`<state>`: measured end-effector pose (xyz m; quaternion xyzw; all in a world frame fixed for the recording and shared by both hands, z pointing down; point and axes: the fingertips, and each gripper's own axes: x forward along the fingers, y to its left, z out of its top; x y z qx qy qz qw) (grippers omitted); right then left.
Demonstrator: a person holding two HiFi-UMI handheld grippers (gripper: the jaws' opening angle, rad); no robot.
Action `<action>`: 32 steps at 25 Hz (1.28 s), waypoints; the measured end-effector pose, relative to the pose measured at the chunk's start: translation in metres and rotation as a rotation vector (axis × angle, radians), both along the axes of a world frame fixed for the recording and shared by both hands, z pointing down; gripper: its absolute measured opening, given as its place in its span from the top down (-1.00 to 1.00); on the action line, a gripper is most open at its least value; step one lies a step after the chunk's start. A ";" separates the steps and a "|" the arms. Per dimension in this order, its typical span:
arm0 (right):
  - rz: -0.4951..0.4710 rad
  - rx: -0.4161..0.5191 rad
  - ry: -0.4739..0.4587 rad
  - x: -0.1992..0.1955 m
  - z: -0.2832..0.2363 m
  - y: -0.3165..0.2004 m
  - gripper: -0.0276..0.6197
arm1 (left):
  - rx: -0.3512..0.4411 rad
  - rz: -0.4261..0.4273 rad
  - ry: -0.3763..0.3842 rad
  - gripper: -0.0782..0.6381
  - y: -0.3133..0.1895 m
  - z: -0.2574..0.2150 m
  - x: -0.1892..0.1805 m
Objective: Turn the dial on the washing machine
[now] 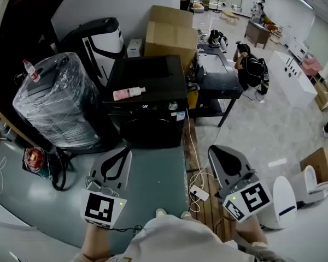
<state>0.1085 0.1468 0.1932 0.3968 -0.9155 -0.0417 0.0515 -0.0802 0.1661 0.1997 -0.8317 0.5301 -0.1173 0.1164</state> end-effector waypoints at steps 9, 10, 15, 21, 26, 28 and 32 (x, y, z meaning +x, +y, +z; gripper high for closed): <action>0.060 -0.245 -0.440 0.010 0.009 -0.024 0.82 | -0.031 -0.009 0.005 0.73 -0.008 0.018 -0.017; 0.098 -0.260 -0.444 0.014 0.014 -0.029 0.75 | -0.033 -0.006 0.000 0.73 -0.009 0.021 -0.018; 0.216 -0.341 -0.560 0.037 0.035 -0.051 0.07 | -0.053 0.008 -0.014 0.73 -0.019 0.034 -0.019; 0.224 -0.393 -0.610 0.041 0.055 -0.086 0.02 | -0.078 -0.016 0.004 0.73 -0.049 0.046 -0.018; 0.204 -0.447 -0.624 0.042 0.072 -0.128 -0.01 | -0.098 -0.043 0.008 0.73 -0.079 0.051 -0.013; 0.195 -0.466 -0.635 0.044 0.077 -0.147 -0.01 | -0.110 -0.050 -0.013 0.73 -0.094 0.056 -0.010; 0.174 -0.520 -0.640 0.044 0.094 -0.189 -0.01 | -0.131 -0.075 -0.020 0.73 -0.131 0.063 -0.005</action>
